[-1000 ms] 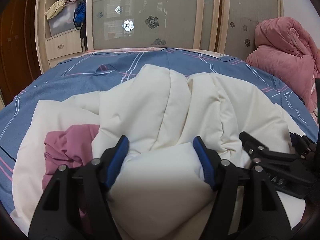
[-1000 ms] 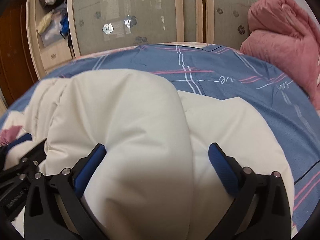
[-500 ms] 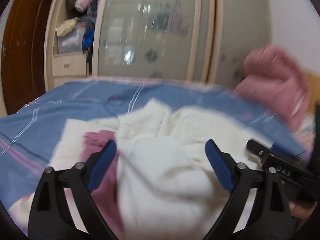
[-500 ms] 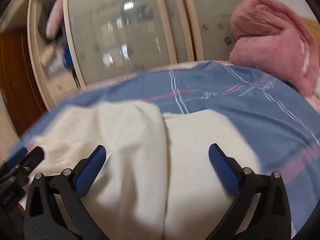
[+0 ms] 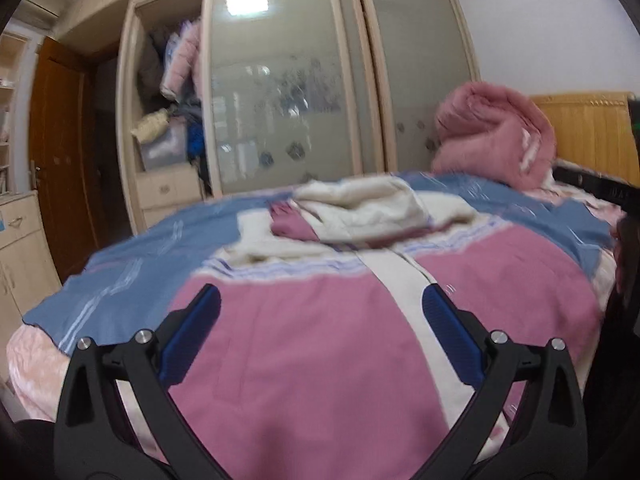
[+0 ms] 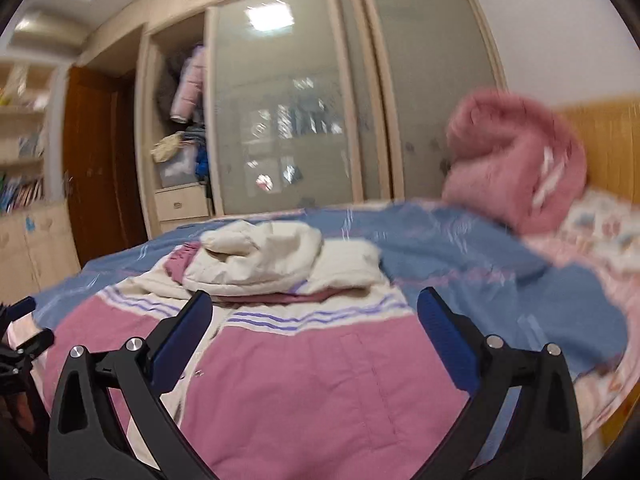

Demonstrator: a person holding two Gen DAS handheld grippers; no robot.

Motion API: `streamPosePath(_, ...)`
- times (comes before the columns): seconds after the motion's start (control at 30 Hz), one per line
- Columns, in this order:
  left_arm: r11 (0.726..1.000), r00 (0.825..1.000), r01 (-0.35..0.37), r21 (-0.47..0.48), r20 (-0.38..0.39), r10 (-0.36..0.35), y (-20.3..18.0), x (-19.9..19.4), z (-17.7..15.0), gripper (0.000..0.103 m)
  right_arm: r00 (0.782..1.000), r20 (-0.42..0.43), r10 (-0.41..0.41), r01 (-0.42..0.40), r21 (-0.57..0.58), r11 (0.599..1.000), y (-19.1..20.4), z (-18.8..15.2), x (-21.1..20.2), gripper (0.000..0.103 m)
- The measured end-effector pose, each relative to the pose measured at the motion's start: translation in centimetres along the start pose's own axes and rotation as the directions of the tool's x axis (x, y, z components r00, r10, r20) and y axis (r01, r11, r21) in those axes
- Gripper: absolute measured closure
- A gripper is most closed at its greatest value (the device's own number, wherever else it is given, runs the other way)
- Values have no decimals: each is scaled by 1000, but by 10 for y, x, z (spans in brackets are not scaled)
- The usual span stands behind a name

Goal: Fold large clothes
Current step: 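Grasp the jacket hem with both tools and lift it toward the hood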

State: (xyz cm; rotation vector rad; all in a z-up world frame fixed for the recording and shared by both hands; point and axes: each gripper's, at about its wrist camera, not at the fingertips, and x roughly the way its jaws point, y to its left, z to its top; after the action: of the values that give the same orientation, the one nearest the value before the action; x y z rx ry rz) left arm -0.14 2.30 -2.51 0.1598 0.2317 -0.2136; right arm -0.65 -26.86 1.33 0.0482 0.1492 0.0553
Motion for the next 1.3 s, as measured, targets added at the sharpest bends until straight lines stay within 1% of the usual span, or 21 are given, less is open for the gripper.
streamPosePath(0.07, 1000, 1000, -6, -1, 27, 6, -6, -16, 1, 2, 1000, 2, 12, -12, -36, 999, 8, -2, -12, 1)
streamPosePath(0.17, 1000, 1000, 20, 18, 16, -20, -15, -33, -1, 2, 1000, 11, -3, 4, -136, 991, 25, -4, -34, 1)
streamPosePath(0.37, 987, 999, 9, 162, 30, -14, -45, -84, -3, 2, 996, 75, -42, 57, -209, 976, 47, 5, -92, 1)
streamPosePath(0.43, 982, 999, 27, 185, 32, -34, -51, -98, -4, 2, 994, 102, -50, 73, -240, 968, 53, 1, -106, 1)
streamPosePath(0.5, 977, 997, 48, 210, 46, -59, -55, -108, -10, 2, 994, 100, -51, 77, -276, 958, 59, -4, -110, 1)
streamPosePath(0.57, 965, 997, 44, 258, 43, -57, -60, -110, -19, 2, 994, 92, -61, 87, -309, 947, 61, -11, -111, 1)
streamPosePath(0.63, 947, 999, 23, 319, 19, -30, -65, -107, -27, 2, 993, 82, -83, 107, -349, 931, 63, -21, -108, 1)
streamPosePath(0.67, 940, 999, 31, 341, 5, -35, -66, -105, -33, 2, 993, 79, -93, 116, -367, 923, 65, -26, -105, 1)
streamPosePath(0.73, 909, 999, 50, 414, -30, -41, -71, -97, -51, 2, 993, 58, -102, 117, -421, 899, 72, -40, -97, 1)
streamPosePath(0.77, 884, 999, 35, 467, -25, -26, -75, -94, -61, 2, 995, 25, -93, 94, -467, 879, 78, -48, -90, 1)
streamPosePath(0.8, 836, 1000, 9, 549, 2, -11, -82, -90, -79, 2, 996, -15, -86, 66, -520, 852, 85, -59, -84, 1)
streamPosePath(0.83, 800, 1000, -3, 601, 14, -7, -87, -87, -91, 2, 994, -45, -97, 52, -596, 802, 93, -75, -77, 1)
streamPosePath(0.87, 760, 1000, -12, 650, 16, 2, -92, -82, -103, 2, 992, -45, -120, 60, -658, 751, 101, -90, -72, 1)
streamPosePath(0.9, 703, 1000, -26, 711, 18, 19, -98, -74, -117, 2, 989, -37, -146, 72, -735, 675, 109, -110, -68, 1)
streamPosePath(0.97, 654, 999, -38, 756, 28, 26, -103, -67, -132, 2, 986, -7, -167, 90, -820, 565, 119, -137, -66, 1)
streamPosePath(1.0, 641, 999, -35, 767, 26, 24, -103, -63, -138, 2, 986, 8, -166, 91, -863, 497, 123, -156, -65, 1)
streamPosePath(1.03, 631, 1000, -26, 775, 16, 22, -105, -58, -144, 2, 987, 10, -163, 85, -884, 459, 124, -167, -64, 1)
streamPosePath(1.1, 626, 1000, -28, 779, 16, 24, -106, -51, -150, 2, 982, 30, -187, 95, -931, 354, 122, -200, -56, 1)
streamPosePath(1.2, 618, 999, -35, 785, 14, 38, -105, -38, -156, 2, 973, 93, -212, 142, -962, 232, 108, -238, -43, 1)
streamPosePath(1.23, 611, 999, -41, 790, 15, 48, -106, -33, -160, 2, 967, 116, -227, 164, -965, 205, 102, -247, -37, 1)
streamPosePath(1.3, 605, 998, -55, 795, 18, 66, -106, -25, -165, 2, 947, 190, -258, 230, -964, 132, 90, -268, -28, 1)
